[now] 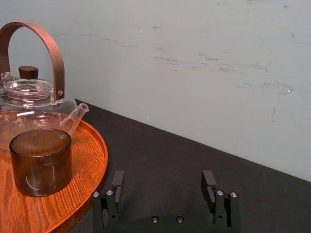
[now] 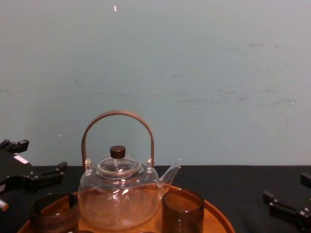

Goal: Pick up the glass from the table and place it on the tray.

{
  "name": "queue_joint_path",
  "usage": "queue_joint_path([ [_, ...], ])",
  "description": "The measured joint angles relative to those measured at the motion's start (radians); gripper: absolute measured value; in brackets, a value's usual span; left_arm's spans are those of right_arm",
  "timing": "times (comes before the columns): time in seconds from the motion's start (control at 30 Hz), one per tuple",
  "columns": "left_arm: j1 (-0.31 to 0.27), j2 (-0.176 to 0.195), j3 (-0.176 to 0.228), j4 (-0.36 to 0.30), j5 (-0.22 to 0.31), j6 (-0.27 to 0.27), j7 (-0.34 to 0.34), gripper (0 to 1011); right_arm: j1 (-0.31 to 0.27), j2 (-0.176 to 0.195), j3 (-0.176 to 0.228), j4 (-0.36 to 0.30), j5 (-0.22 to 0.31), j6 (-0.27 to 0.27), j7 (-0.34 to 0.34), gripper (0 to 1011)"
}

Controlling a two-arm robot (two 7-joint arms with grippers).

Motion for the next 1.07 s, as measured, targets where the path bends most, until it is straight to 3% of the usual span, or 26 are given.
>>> queue_joint_path([
  [1.07,0.0,0.0,0.0,0.0,0.0,0.0,0.0,1001,0.0,0.001,-0.001,0.0,0.006,-0.003,0.005,1002],
])
